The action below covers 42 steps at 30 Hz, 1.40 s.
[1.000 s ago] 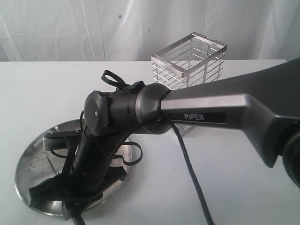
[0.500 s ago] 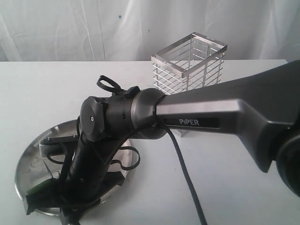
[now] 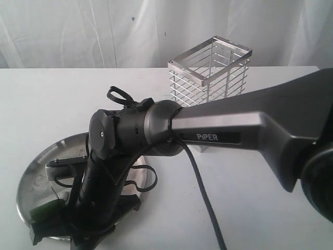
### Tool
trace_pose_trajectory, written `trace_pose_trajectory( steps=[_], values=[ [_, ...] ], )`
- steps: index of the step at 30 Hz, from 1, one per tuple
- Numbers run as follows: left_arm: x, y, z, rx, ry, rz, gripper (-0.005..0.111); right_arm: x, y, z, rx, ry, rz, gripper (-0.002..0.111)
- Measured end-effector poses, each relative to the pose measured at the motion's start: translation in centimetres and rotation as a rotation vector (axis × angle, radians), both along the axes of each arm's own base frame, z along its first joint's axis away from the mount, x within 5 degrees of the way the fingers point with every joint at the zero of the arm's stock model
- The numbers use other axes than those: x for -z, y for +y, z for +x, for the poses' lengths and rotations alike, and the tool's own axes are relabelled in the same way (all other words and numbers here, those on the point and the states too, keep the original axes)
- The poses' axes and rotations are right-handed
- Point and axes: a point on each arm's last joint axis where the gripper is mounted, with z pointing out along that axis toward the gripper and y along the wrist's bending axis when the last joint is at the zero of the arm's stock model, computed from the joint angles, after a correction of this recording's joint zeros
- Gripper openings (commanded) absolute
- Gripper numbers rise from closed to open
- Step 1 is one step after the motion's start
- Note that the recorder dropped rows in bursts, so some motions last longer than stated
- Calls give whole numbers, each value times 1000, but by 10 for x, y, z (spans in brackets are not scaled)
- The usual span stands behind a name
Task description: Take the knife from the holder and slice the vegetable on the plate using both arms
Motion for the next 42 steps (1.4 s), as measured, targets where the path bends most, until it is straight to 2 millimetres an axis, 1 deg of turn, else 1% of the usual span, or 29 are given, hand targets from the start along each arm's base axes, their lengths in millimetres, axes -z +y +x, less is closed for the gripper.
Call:
trace_pose_trajectory(
  steps=[9, 28, 31, 33, 35, 36, 37, 39, 42],
  values=[
    [-1, -2, -1, 25, -9, 0, 0, 0, -2, -3, -42, 21, -17, 3],
    [-2, -2, 0, 22, -24, -5, 0, 0, -3, -4, -45, 25, -21, 3],
    [-5, -1, 1, -35, -52, -133, 0, 0, -3, -3, -47, 24, -20, 3],
    [-11, 0, 3, -88, -104, -237, 0, 0, -3, -4, -52, 24, -20, 3],
    [-17, 2, 5, -156, -161, -392, 0, 0, -3, -4, -57, 24, -20, 3],
    [-21, 2, 6, -191, -171, -500, 0, 0, -3, -4, -60, 26, -21, 3],
    [-26, 2, 6, -216, -164, -598, 0, 0, -3, -4, -63, 27, -22, 3],
    [-37, -1, 8, -249, -101, -732, 0, 0, -3, -4, -66, 27, -22, 3],
    [-54, -6, 12, -267, 25, -797, 0, 0, -3, -4, -66, 27, -22, 3]
  ],
)
